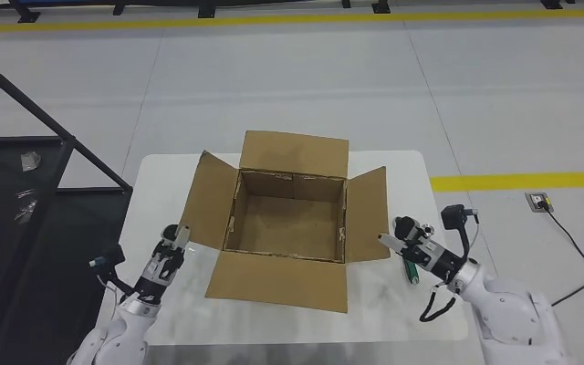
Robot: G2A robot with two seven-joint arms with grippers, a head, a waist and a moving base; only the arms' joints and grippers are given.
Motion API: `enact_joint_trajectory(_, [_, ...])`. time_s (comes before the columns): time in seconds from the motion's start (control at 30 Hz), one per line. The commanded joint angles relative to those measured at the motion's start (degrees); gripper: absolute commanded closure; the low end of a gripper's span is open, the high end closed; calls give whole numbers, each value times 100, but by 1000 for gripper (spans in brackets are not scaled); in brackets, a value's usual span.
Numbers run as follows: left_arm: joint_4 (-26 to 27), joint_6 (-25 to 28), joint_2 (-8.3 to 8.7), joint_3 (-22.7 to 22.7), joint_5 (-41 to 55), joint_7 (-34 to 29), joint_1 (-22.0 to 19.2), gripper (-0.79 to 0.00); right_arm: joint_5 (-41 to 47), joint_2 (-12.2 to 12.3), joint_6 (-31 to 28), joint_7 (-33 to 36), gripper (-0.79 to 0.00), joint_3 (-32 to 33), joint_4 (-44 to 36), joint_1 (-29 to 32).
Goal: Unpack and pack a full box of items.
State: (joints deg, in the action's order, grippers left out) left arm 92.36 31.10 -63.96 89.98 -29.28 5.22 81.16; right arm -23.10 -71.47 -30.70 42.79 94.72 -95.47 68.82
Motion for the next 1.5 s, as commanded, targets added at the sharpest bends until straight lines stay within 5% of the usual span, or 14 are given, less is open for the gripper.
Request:
enact_joint_trajectory(0.0, [-4,23,-1,1,33,-81,3,-129,11,17,-4,2,-785,-20,22,-12])
enact_joint_trajectory(0.3, [-28,156,-17,-7,264,-269,28,0,-4,103,-46,36,-785,-94,64,-41])
enact_joint_trajectory(0.57, [11,355,-13,85,513,-473,126,0,-86,183,-11,-29,-785,-41,-65,70])
enact_joint_trajectory(0.6, [8,368,-13,92,524,-492,131,-71,-149,194,35,-34,-785,-17,-92,94])
enact_joint_trajectory(0.67, [1,398,-12,115,520,-516,129,-413,-301,211,225,-46,-785,14,-172,150])
enact_joint_trajectory(0.7, [-5,418,-13,128,533,-509,128,-785,-301,211,225,-46,-785,14,-172,150])
enact_joint_trajectory(0.97, [-83,769,0,189,761,-745,122,-785,-324,212,248,-61,-785,11,-177,158])
enact_joint_trajectory(1.47, [-410,1758,11,438,959,-572,118,-785,-2169,389,1433,149,-785,321,-516,230])
